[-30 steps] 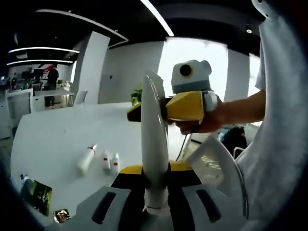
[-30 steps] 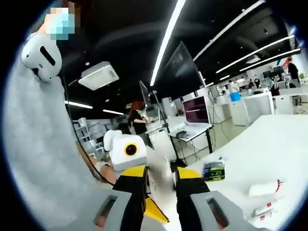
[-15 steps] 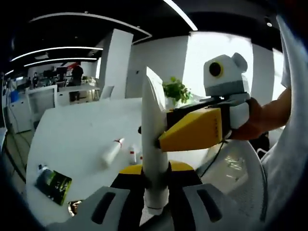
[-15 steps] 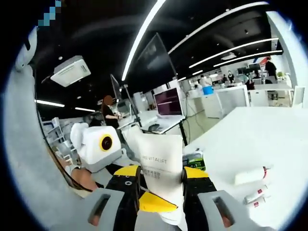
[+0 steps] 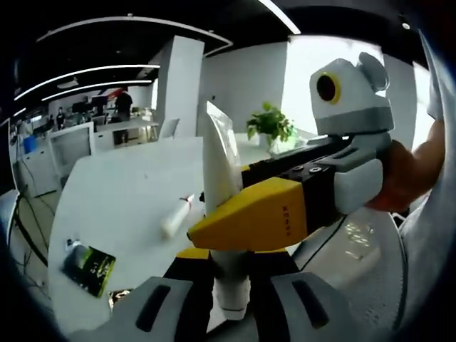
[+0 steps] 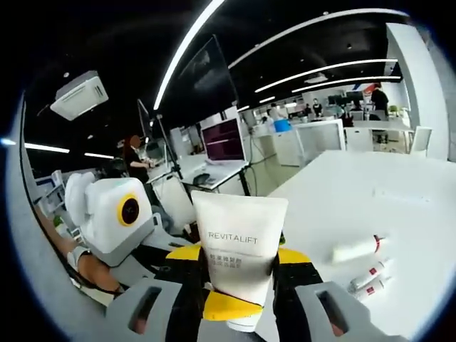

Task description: Arrange the skincare products in the storage area until every visible bottle or jar stands upright without overlapping.

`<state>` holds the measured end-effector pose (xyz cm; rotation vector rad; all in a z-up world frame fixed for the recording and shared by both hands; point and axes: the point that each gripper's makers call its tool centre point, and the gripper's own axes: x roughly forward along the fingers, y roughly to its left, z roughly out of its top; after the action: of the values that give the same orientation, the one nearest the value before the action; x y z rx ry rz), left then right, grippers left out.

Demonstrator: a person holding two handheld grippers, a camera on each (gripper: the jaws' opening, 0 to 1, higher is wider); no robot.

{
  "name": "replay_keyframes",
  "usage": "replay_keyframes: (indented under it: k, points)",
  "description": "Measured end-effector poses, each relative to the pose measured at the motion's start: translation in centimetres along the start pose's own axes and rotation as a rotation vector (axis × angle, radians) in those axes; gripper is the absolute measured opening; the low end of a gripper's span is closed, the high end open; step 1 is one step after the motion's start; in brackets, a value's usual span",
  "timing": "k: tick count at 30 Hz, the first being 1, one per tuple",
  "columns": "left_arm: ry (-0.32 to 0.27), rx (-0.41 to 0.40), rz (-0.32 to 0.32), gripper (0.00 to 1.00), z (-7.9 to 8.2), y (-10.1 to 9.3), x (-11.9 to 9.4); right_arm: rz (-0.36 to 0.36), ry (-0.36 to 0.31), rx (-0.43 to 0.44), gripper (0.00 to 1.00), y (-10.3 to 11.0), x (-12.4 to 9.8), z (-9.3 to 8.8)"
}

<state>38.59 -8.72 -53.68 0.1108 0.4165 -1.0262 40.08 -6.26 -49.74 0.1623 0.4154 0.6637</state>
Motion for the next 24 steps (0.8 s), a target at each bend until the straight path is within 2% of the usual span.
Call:
replay_keyframes:
  k: [7, 8, 15, 20, 24]
  points:
    - [-0.045, 0.027, 0.011, 0.20, 0.7, 0.0, 0.1, 0.035, 0.018, -0.028, 0.27, -0.2, -0.3, 0.6]
    - [-0.065, 0.039, 0.013, 0.20, 1.0, 0.1, 0.1, 0.045, 0.021, -0.030, 0.27, -0.3, -0.3, 0.8]
    - [-0.114, 0.021, 0.013, 0.20, 2.1, 0.5, 0.0, 0.079, 0.021, -0.061, 0.26, -0.7, -0.5, 1.9]
    - [-0.094, 0.021, 0.017, 0.20, 1.8, 0.6, 0.3, 0.079, 0.006, -0.083, 0.26, -1.8, -0.6, 2.2]
    - [-0.042, 0.024, 0.028, 0.19, 0.9, 0.8, 0.7, 0.056, -0.024, -0.099, 0.26, -3.4, -1.0, 3.0]
